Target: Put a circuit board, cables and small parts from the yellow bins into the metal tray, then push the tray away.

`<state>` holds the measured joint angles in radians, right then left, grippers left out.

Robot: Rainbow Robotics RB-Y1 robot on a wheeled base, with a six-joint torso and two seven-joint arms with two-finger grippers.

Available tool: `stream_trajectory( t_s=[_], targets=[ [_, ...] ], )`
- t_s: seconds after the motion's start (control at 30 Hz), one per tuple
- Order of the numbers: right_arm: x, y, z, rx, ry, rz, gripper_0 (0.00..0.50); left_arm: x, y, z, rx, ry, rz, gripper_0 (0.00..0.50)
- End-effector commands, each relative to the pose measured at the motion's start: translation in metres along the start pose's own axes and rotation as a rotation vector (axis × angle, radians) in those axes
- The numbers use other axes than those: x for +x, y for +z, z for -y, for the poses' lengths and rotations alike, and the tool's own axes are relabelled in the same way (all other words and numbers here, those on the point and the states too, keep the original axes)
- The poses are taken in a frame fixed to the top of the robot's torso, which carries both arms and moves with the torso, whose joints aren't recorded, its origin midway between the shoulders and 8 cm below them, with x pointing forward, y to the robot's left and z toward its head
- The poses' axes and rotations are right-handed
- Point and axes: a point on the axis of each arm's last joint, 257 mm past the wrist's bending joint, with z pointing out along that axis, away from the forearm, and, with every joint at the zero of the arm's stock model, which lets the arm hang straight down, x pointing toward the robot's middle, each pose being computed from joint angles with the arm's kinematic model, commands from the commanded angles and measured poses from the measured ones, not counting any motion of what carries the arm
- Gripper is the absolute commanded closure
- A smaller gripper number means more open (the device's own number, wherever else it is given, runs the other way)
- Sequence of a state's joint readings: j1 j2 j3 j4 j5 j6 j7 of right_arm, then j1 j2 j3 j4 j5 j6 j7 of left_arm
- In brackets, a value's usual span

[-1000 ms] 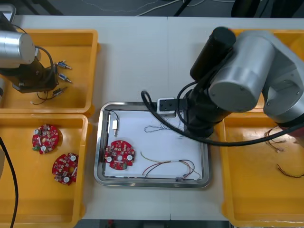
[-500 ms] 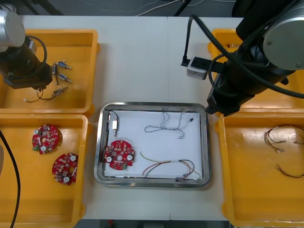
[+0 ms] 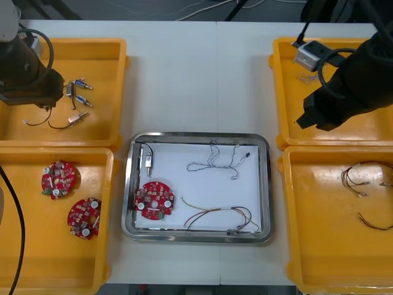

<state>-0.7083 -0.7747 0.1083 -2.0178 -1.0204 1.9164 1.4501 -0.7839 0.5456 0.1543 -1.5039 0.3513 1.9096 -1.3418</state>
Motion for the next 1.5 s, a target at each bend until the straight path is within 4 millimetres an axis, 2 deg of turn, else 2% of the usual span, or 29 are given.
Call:
stream_trajectory(
  t_s=[0.03,0.13,0.47,0.73,1.03,1.23,1.3,1.5],
  targets=[
    [0.019,-0.021,0.028,0.052,0.12,0.03,0.0,-0.033,-0.045,0.007,0.028,0.087,0.128,0.5],
    [0.029,-0.026,0.037,0.06,0.216,0.046,0.0,-0.036,-0.054,0.016,0.043,0.099,0.156,0.5],
    [0.058,-0.033,0.059,0.112,0.426,0.056,0.0,-0.024,-0.052,0.039,0.071,0.104,0.154,0.5],
    [0.091,-0.031,0.079,0.217,0.471,0.016,0.0,0.005,-0.049,0.082,0.126,0.096,0.136,0.5],
    [0.125,-0.03,0.086,0.23,0.53,-0.022,0.0,0.04,-0.047,0.12,0.151,0.101,0.128,0.5],
    [0.145,-0.029,0.086,0.238,0.556,-0.04,0.0,0.061,-0.043,0.14,0.167,0.096,0.107,0.5],
    [0.147,-0.029,0.086,0.239,0.554,-0.042,0.0,0.063,-0.042,0.142,0.166,0.096,0.102,0.5],
    [0.157,-0.029,0.083,0.249,0.554,-0.05,0.0,0.088,-0.033,0.166,0.163,0.097,0.079,0.5]
  ],
)
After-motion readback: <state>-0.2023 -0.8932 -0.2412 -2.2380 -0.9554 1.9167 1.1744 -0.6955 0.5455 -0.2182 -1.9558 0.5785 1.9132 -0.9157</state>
